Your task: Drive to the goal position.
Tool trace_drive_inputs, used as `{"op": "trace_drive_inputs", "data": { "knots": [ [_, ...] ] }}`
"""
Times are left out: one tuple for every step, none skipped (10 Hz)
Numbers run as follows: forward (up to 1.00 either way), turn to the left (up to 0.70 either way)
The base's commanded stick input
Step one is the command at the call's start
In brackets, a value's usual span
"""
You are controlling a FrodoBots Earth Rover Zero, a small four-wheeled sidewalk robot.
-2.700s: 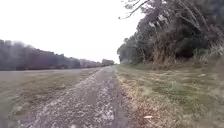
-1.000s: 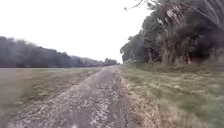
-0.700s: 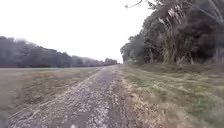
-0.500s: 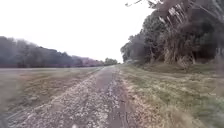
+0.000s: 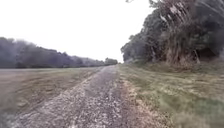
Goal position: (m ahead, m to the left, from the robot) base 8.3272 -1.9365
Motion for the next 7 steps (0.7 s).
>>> {"op": "trace_drive_inputs", "data": {
  "knots": [
    [0.60,0.01],
    [0.60,0.01],
    [0.60,0.01],
    [0.60,0.01],
    [0.60,0.01],
    [0.60,0.01],
    [0.60,0.01]
  ]
}}
